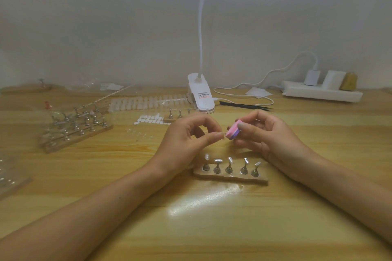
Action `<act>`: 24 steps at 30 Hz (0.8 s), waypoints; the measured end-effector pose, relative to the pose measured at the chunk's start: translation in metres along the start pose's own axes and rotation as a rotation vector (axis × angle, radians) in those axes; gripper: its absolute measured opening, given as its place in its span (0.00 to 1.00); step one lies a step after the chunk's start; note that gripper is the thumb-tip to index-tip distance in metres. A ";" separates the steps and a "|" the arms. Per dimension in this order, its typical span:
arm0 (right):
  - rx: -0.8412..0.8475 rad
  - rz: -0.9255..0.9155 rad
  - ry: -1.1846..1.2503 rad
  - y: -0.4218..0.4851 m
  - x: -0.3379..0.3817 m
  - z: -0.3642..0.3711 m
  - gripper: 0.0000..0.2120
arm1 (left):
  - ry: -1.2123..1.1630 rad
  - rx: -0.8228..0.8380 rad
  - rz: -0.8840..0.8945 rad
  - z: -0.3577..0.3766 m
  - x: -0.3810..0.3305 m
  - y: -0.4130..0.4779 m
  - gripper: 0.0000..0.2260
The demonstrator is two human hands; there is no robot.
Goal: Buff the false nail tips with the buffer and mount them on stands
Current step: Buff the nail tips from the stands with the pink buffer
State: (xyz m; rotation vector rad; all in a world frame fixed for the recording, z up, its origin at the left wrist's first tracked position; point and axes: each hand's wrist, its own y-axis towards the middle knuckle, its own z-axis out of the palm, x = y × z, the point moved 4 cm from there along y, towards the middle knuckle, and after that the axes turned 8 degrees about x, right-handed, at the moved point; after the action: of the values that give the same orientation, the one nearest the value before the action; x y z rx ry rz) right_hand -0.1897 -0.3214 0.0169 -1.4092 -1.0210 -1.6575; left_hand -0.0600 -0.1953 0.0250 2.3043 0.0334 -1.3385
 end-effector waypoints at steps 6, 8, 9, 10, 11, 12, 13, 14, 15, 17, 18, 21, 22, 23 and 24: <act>0.017 0.008 -0.051 0.000 -0.001 0.002 0.09 | 0.054 0.023 0.043 0.002 -0.004 0.001 0.06; 0.026 0.003 -0.024 0.000 0.000 0.001 0.08 | 0.046 0.000 0.033 0.000 -0.003 0.001 0.05; 0.081 0.015 -0.058 0.000 -0.001 0.003 0.08 | 0.031 -0.011 0.021 -0.001 -0.002 0.001 0.05; 0.126 0.025 -0.098 -0.001 -0.002 0.006 0.07 | 0.022 -0.011 0.015 -0.001 -0.001 0.001 0.04; 0.135 0.024 -0.116 -0.001 -0.002 0.008 0.07 | 0.018 -0.002 0.016 -0.001 -0.001 0.001 0.04; 0.102 0.011 -0.099 0.000 -0.002 0.007 0.07 | 0.017 0.009 0.018 0.000 -0.001 0.001 0.04; 0.055 -0.006 -0.062 0.000 -0.001 0.004 0.07 | 0.014 0.013 0.019 0.001 -0.001 0.001 0.04; 0.029 -0.020 -0.032 0.001 -0.001 0.002 0.08 | 0.011 0.009 0.018 0.001 -0.001 0.001 0.04; 0.038 -0.020 -0.025 0.001 -0.001 0.002 0.09 | 0.006 -0.001 0.013 0.000 0.000 0.000 0.04; 0.123 0.009 -0.086 0.000 -0.002 0.006 0.09 | 0.003 -0.013 0.005 -0.002 0.000 0.000 0.05; 0.141 0.015 -0.114 -0.001 -0.003 0.007 0.09 | 0.008 -0.003 0.007 -0.001 0.000 0.001 0.05; 0.030 -0.017 -0.043 0.000 -0.001 0.001 0.09 | 0.018 0.024 0.015 0.001 -0.002 0.001 0.05; 0.022 -0.018 -0.029 0.000 -0.001 0.001 0.09 | 0.006 0.017 0.013 0.001 -0.001 0.001 0.05; 0.055 -0.007 -0.046 -0.001 -0.001 0.002 0.08 | -0.012 0.008 0.007 0.000 -0.001 0.001 0.05; 0.108 0.008 -0.084 -0.001 -0.002 0.005 0.08 | -0.023 0.006 0.002 -0.001 0.000 0.001 0.05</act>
State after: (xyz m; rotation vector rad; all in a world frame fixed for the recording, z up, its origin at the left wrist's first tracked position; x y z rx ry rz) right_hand -0.1879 -0.3161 0.0157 -1.4199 -1.1331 -1.5247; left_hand -0.0590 -0.1962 0.0258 2.2931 0.0203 -1.3655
